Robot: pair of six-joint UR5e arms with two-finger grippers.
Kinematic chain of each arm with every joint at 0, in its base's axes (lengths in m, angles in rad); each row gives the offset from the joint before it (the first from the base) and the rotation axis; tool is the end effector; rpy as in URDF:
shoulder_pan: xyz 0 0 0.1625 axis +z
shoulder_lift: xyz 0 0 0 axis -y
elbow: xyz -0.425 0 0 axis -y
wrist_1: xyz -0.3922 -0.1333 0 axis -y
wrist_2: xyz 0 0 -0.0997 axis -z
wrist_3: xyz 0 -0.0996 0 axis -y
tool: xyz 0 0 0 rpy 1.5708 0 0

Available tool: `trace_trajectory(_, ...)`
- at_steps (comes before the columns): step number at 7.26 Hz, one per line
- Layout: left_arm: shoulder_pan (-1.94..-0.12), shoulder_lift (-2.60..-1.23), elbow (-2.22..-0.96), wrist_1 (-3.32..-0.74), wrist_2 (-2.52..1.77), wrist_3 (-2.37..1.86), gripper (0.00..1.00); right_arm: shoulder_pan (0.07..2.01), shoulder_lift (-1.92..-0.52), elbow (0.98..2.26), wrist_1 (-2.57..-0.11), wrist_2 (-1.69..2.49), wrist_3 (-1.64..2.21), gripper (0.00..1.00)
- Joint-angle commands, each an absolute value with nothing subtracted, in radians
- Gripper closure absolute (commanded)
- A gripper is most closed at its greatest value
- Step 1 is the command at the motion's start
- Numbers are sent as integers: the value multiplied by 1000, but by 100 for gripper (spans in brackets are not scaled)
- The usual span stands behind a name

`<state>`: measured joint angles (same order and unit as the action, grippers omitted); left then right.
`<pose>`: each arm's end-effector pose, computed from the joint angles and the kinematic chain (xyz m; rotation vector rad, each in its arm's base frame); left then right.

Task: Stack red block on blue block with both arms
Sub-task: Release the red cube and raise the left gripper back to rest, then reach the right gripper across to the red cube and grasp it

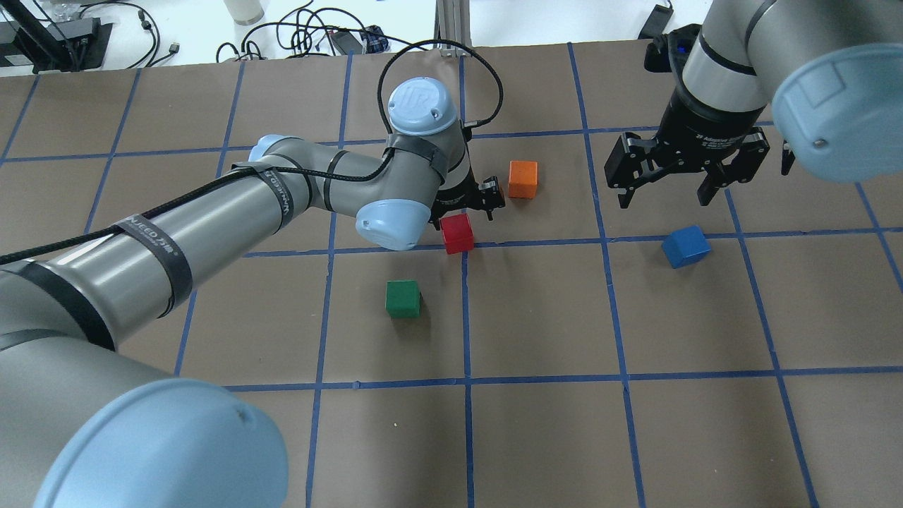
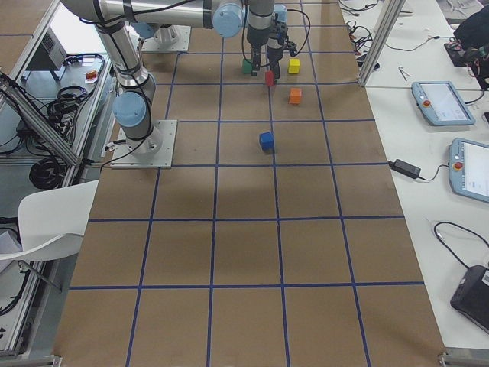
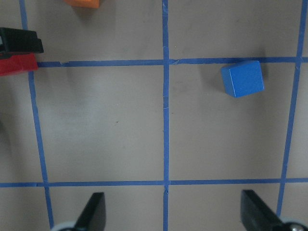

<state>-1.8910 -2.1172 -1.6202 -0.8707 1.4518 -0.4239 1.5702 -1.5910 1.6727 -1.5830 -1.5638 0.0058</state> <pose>-0.3439 -0.5759 0.2175 0.1458 -2.9883 0.0807 0.1337 -0.4749 0.4491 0.0104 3.1329 0.1089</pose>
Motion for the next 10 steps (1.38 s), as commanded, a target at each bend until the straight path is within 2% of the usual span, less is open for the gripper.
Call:
trace_trajectory(1, -1768, -1989, -1624, -1001, 1451, -230, 0, 1568, -1585, 1672, -1589, -1566, 8, 0)
trace_trajectory(5, -1553, -1664, -1631, -1364, 1505, 56, 0, 1562, -1557, 1672, -1595, -1552, 8, 0)
trace_trajectory(6, -1552, -1585, -1631, -1443, 1517, 75, 0, 1562, -1524, 1672, -1595, -1560, 14, 0)
trace_trajectory(8, -1565, -1514, -1634, -1443, 1537, 65, 0, 1571, -1461, 1649, -1726, -1546, 18, 0)
trace_trajectory(10, -1563, -1548, -1623, -1463, 1584, 65, 0, 1607, -1407, 1648, -1873, -1542, 11, 0)
